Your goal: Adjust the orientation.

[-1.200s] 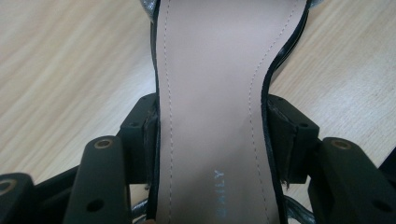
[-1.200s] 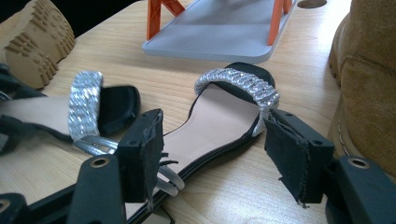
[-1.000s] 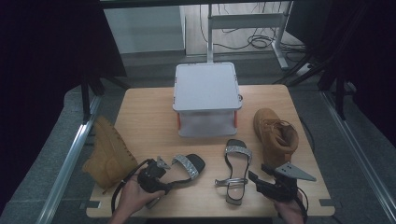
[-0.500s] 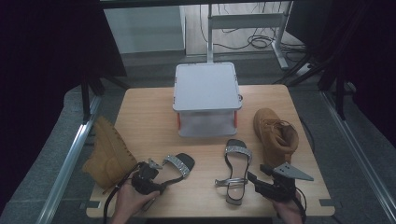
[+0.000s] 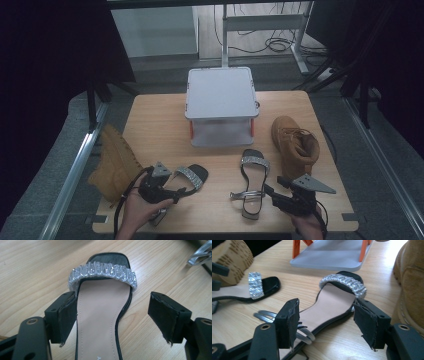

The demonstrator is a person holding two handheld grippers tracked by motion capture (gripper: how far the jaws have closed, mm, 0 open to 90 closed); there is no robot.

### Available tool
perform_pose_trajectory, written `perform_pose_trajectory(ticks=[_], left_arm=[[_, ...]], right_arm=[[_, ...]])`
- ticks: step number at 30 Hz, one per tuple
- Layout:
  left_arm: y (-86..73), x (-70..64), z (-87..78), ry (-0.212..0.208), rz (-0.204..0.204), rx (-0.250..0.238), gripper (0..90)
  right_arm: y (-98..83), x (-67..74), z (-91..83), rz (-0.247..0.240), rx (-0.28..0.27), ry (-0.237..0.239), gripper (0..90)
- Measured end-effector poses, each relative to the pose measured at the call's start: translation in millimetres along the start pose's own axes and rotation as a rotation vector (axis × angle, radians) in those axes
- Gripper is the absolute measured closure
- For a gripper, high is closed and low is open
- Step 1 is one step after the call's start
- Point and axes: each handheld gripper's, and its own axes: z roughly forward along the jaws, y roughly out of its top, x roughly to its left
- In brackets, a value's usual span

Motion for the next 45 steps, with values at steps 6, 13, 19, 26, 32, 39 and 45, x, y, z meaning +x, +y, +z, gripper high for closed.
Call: perform_pose_trajectory(ticks=[6,13,19,26,32,39,45], left_arm=[[-0.1,7.8,-13.3,-0.040,-0.040,-0.073,23.4],[-1.1,6.7,-15.9,-0.055,-0.038,-0.087,23.4],[-3.0,5.4,-14.8,-0.053,-0.026,-0.075,23.4],[-4.3,4.9,-18.3,-0.053,-0.029,-0.087,23.5],[-5.6,3.8,-18.8,-0.050,-0.023,-0.087,23.9],[-5.7,0.7,-17.3,-0.029,-0.009,-0.072,24.0],[-6.7,0.9,-17.4,-0.029,-0.007,-0.071,24.0]], right_arm=[[7.3,17.4,0.1,-0.059,-0.008,0.014,41.7],[9.7,32.6,-3.9,-0.096,-0.012,0.025,67.2],[10.7,50.7,-3.4,-0.123,0.011,0.062,84.9],[4.9,78.4,7.0,-0.176,0.070,0.127,89.3],[-6.3,92.8,23.5,-0.190,0.136,0.132,89.7],[-23.5,107.4,41.3,-0.233,0.211,0.107,89.7],[-29.1,107.3,45.5,-0.249,0.224,0.057,89.7]])
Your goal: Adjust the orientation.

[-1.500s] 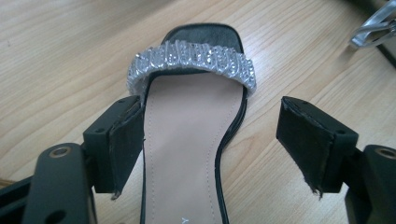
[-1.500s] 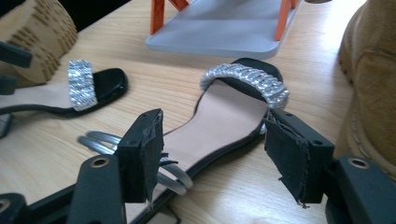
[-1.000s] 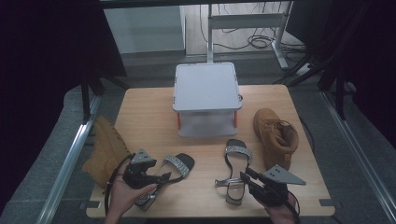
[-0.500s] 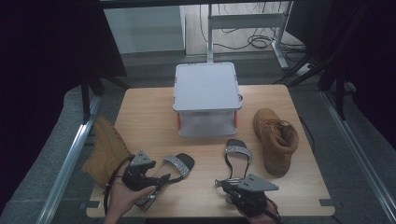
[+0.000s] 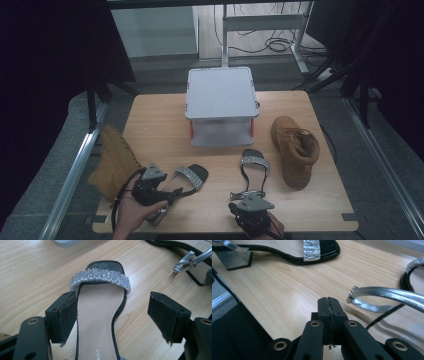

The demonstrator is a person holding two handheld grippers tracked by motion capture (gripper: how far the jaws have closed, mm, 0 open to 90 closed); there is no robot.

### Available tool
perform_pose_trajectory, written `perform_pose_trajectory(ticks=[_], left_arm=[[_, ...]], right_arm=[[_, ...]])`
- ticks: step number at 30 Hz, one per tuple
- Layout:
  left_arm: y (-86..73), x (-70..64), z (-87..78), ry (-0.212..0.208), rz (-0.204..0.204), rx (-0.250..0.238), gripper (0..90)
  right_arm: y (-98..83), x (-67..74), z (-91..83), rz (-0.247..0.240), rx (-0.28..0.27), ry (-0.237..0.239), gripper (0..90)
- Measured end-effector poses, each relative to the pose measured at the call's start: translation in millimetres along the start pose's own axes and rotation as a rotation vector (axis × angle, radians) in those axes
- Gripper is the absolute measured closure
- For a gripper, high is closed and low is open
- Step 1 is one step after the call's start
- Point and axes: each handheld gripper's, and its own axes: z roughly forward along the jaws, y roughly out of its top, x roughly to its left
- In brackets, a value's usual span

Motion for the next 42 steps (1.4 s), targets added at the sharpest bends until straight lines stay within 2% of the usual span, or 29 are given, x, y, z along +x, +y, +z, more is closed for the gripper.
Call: perform_pose_trajectory(ticks=[5,7,13,22,36,42], left_arm=[[-0.6,1.4,-0.5,0.002,-0.001,0.008,24.0],[-1.6,2.9,0.1,-0.012,-0.013,0.001,24.0],[-4.1,6.2,1.2,-0.014,-0.031,0.005,24.0],[-4.7,6.0,1.6,-0.011,-0.028,0.007,24.0],[-5.8,5.8,2.2,-0.001,-0.028,0.005,24.0],[-6.1,5.6,2.9,-0.003,-0.025,0.012,24.0]], right_arm=[[-3.7,-5.0,-0.5,0.010,0.011,-0.034,89.7],[-5.0,-7.4,-1.5,0.021,0.011,-0.041,89.7],[-6.0,-8.8,-4.9,0.025,0.008,-0.037,89.7],[-11.8,-15.0,-14.0,0.052,0.011,-0.035,89.9],[-20.2,-24.8,-27.1,0.065,0.026,-0.046,89.9],[-27.9,-32.5,-31.6,0.079,0.050,-0.052,89.9]])
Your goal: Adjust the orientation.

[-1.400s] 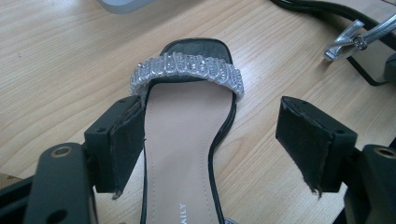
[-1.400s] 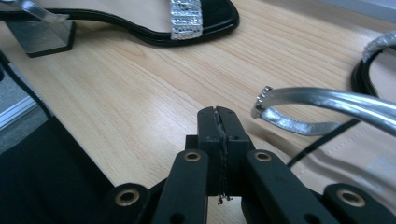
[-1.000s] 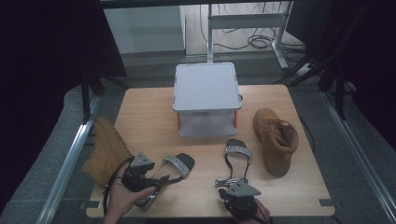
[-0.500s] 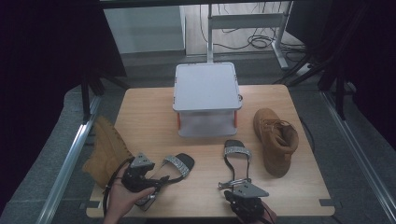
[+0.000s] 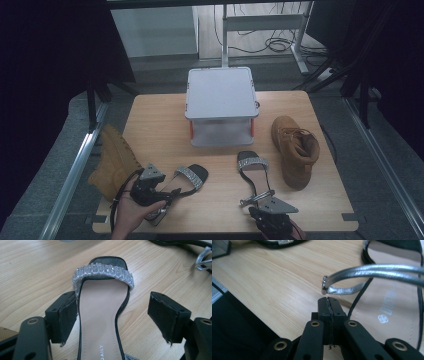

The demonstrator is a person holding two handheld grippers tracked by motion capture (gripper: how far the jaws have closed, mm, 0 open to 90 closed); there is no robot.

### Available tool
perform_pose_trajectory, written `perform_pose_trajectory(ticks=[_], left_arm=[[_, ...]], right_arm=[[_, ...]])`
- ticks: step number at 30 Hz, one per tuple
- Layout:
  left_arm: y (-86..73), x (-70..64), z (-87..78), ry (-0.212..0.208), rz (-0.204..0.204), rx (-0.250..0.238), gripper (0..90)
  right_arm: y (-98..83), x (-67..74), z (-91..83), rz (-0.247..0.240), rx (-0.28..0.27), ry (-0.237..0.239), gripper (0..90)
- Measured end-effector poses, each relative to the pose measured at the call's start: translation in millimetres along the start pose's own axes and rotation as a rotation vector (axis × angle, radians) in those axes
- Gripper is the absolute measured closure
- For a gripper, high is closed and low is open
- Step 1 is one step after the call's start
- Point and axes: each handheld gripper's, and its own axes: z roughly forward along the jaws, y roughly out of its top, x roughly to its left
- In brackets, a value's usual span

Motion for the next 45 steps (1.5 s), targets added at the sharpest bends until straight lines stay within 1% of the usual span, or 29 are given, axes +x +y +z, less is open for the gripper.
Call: perform_pose_trajectory(ticks=[6,10,15,21,25,30,33,37,41,45], left_arm=[[-0.3,0.7,0.3,0.000,-0.003,0.002,24.0],[-0.5,1.4,-0.5,0.001,-0.005,-0.002,24.0],[-0.8,2.1,-0.4,0.002,-0.006,-0.001,24.0],[-1.0,2.0,1.6,0.002,-0.003,0.007,24.0],[-1.0,1.8,1.9,0.001,-0.003,0.007,24.0],[-1.1,2.2,1.8,0.002,-0.004,0.007,24.0],[-1.3,2.7,2.1,0.001,-0.005,0.008,24.0],[-1.7,3.6,2.1,0.001,-0.007,0.009,24.0],[-2.0,3.9,1.8,0.000,-0.008,0.010,24.0],[-1.9,3.4,2.1,-0.002,-0.006,0.011,24.0]], right_arm=[[-7.0,-10.7,-6.0,0.023,0.000,-0.014,89.8],[-9.6,-16.5,-11.2,0.045,-0.018,0.016,89.8],[-13.4,-25.4,-15.9,0.066,-0.027,0.019,89.8],[-18.1,-35.7,-20.0,0.082,-0.032,0.001,89.8],[-20.5,-42.1,-22.8,0.093,-0.030,0.000,89.8],[-23.7,-51.1,-26.5,0.104,-0.042,-0.010,89.8],[-25.0,-55.7,-28.0,0.093,-0.043,-0.031,89.8],[-27.0,-62.9,-30.0,0.101,-0.044,-0.043,89.8],[-29.2,-69.9,-33.3,0.123,-0.052,-0.046,89.8],[-29.9,-70.3,-34.9,0.117,-0.054,-0.044,89.6]])
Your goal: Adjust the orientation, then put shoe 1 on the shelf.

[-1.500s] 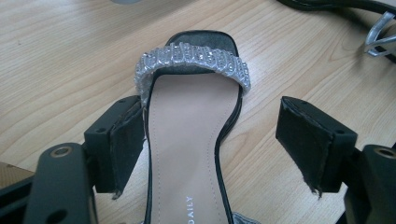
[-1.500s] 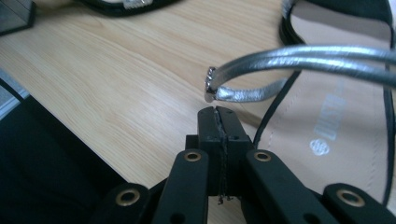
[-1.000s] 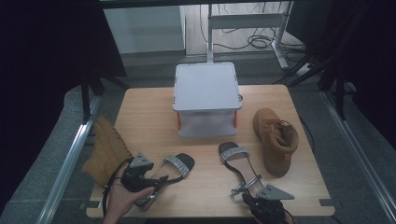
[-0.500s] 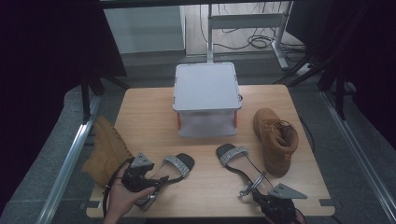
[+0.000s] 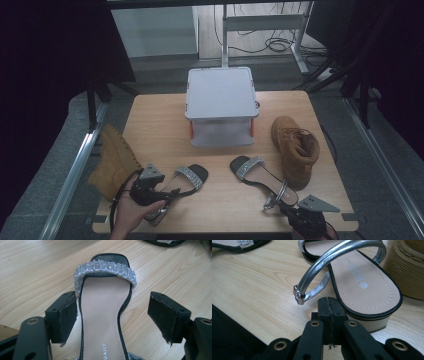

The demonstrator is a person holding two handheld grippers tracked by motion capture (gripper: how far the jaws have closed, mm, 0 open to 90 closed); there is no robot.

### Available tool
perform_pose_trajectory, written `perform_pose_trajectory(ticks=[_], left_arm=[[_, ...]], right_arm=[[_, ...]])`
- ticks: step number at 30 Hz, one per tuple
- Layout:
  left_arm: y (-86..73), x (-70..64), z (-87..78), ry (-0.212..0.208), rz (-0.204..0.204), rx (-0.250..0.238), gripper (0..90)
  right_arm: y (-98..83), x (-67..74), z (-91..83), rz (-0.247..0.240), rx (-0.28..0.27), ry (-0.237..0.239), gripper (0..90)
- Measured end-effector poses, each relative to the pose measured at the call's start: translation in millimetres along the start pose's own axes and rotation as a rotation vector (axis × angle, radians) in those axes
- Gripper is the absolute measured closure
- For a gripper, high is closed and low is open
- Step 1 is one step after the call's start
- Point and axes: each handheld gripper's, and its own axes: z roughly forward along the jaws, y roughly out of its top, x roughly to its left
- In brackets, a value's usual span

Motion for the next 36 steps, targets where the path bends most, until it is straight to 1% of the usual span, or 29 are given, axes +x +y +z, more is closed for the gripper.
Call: perform_pose_trajectory(ticks=[4,7,10,11,14,16,18,21,23,25,26,28,30,33,36], left_arm=[[-0.2,0.1,0.0,0.000,0.001,0.001,24.0],[-0.7,0.7,-2.3,0.004,0.000,-0.004,24.0],[-1.1,2.9,-5.4,0.010,-0.010,-0.014,24.0],[-1.0,3.2,-5.6,0.011,-0.014,-0.015,24.0],[0.0,1.3,-4.9,-0.006,-0.018,-0.009,24.6],[0.4,-1.0,-4.2,-0.017,-0.016,-0.005,25.0],[0.6,-2.1,-3.5,-0.024,-0.016,-0.003,25.5],[0.5,-1.9,-2.6,-0.023,-0.017,0.001,25.6],[1.0,-1.7,-2.7,-0.019,-0.018,0.004,25.7],[2.9,-3.7,-2.9,-0.026,-0.016,0.005,26.7],[4.5,-6.0,-2.9,-0.032,-0.007,0.005,26.8],[6.0,-7.9,-1.8,-0.037,0.002,0.009,27.2],[6.6,-7.4,0.3,-0.032,0.005,0.020,27.2],[7.0,-4.4,3.4,-0.020,0.005,0.037,27.2],[7.9,-3.5,3.2,-0.012,0.007,0.045,27.4]], right_arm=[[0.1,0.8,-1.9,-0.004,-0.007,0.013,88.7],[3.3,2.4,-11.1,0.000,-0.034,0.038,88.4],[9.9,3.7,-22.5,-0.009,-0.073,0.037,88.3],[12.1,4.3,-25.5,-0.017,-0.081,0.029,88.3],[14.9,6.4,-28.5,-0.032,-0.096,0.028,87.1],[16.6,7.6,-30.0,-0.044,-0.103,0.025,83.6],[18.7,8.6,-31.6,-0.057,-0.114,0.025,77.8],[24.9,10.2,-33.0,-0.088,-0.122,0.039,65.3],[33.7,12.2,-31.5,-0.121,-0.113,0.036,57.1],[42.0,13.9,-28.4,-0.149,-0.096,0.044,53.3],[46.7,14.2,-25.9,-0.163,-0.090,0.050,52.3],[55.7,12.5,-19.3,-0.170,-0.077,0.060,51.2],[64.9,10.1,-13.0,-0.176,-0.048,0.070,50.2],[77.4,8.4,-6.4,-0.200,-0.005,0.075,49.3],[88.6,6.9,-1.9,-0.213,0.036,0.068,48.6]])
